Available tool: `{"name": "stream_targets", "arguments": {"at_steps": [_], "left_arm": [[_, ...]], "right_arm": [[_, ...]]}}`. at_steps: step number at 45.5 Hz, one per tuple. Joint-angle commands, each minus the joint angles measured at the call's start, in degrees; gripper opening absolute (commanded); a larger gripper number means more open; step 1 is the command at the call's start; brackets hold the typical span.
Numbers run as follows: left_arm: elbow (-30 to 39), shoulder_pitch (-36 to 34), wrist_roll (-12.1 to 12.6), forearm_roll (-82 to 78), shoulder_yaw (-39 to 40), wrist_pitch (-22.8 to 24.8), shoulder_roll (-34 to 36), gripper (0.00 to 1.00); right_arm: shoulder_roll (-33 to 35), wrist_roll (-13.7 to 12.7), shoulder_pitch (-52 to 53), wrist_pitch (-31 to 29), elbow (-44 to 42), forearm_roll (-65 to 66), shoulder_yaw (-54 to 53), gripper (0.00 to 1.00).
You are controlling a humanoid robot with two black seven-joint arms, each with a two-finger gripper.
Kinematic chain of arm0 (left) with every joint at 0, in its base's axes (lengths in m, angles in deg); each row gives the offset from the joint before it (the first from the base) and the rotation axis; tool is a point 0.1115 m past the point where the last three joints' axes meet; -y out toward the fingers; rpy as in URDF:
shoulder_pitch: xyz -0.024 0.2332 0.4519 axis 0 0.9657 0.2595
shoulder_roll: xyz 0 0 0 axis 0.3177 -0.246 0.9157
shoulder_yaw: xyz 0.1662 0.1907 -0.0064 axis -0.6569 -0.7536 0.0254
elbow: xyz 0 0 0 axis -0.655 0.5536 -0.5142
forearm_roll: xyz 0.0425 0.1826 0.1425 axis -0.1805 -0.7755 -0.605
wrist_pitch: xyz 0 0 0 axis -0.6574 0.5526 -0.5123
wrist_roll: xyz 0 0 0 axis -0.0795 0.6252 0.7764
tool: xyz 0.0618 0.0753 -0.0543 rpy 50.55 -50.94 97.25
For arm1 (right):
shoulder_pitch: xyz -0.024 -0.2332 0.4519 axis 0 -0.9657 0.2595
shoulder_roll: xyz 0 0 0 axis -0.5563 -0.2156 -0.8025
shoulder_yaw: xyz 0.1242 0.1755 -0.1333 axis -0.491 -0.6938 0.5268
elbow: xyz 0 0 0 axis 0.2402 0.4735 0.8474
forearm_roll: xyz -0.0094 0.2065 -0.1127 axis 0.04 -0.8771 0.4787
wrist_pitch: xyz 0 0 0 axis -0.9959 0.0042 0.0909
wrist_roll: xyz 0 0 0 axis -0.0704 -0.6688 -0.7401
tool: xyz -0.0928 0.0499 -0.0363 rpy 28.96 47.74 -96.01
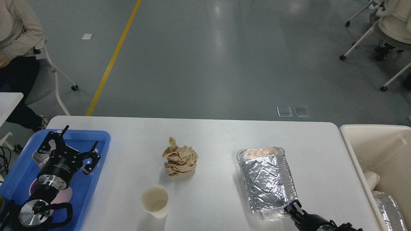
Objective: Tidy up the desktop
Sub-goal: 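Reach the right gripper to the foil tray's near edge and grasp it, then lift the foil tray with the right gripper and swing it over the paper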
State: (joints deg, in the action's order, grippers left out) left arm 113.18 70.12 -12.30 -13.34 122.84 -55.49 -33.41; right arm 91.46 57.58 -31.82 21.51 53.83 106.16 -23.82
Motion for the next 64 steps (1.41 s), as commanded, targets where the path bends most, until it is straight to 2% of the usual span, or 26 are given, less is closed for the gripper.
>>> {"name": "stream_targets", "arguments": {"at_steps": [1, 6, 14, 23, 28, 32, 39, 45, 47, 53, 55, 57, 64], "left_arm": [[0.0, 0.0, 0.0, 0.1, 0.0, 0.0, 0.0, 0.97], [0.0, 0.0, 0.0, 0.1, 0.0, 0.0, 0.0, 0.97], [0.0, -0.1, 0.0, 0.1, 0.0, 0.1, 0.2, 0.97], [0.0, -0.2, 0.0, 0.1, 0.1, -0.1, 0.3, 0.97], [0.0, -0.7, 0.1, 0.1, 0.0, -0.4, 0.1, 0.97], [0.0, -0.8, 0.1, 0.1, 0.0, -1.1, 0.0, 0.97], [0.0, -1.0, 0.1, 0.1, -0.1, -1.5, -0.1, 0.97], [0.0, -0.9, 0.1, 0.1, 0.0, -1.7, 0.1, 0.97], [0.0, -0.8, 0.1, 0.1, 0.1, -1.8, 0.3, 0.97], [0.0, -0.6, 0.0, 0.1, 0.2, -1.7, 0.4, 0.97], [0.0, -0.6, 0.0, 0.1, 0.3, -1.7, 0.4, 0.97], [0.0, -0.6, 0.0, 0.1, 0.2, -1.7, 0.4, 0.97], [0.0, -0.7, 0.0, 0.0, 0.2, -1.7, 0.4, 0.97]], "right_arm": [[0.9, 0.0, 0.9, -0.8, 0.5, 0.5, 1.9, 0.00], [3.4, 0.3, 6.1, -3.7, 2.6, 0.8, 5.5, 0.00], [11.3, 0.5, 16.8, -9.2, 6.3, 0.5, 8.3, 0.00], [22.8, 0.4, 24.9, -23.8, 7.6, 0.9, 9.0, 0.00], [28.8, -1.1, 27.9, -32.2, 7.6, 0.7, 8.7, 0.00], [33.2, -3.9, 29.0, -39.2, 7.5, 0.7, 8.0, 0.00], [37.0, -6.1, 32.1, -44.3, 7.4, 0.9, 7.3, 0.00], [36.3, -8.0, 35.0, -48.1, 7.3, 3.4, 6.8, 0.00], [35.1, -9.5, 36.1, -49.0, 7.3, 5.3, 6.7, 0.00], [30.8, -18.3, 40.0, -52.5, 6.8, 6.7, 5.9, 0.00], [27.4, -22.1, 41.5, -52.6, 6.6, 6.6, 5.4, 0.00], [23.6, -24.5, 42.2, -52.4, 5.4, 6.1, 5.2, 0.00], [11.1, -27.3, 45.6, -53.4, 1.1, 3.3, 6.2, 0.00]]}}
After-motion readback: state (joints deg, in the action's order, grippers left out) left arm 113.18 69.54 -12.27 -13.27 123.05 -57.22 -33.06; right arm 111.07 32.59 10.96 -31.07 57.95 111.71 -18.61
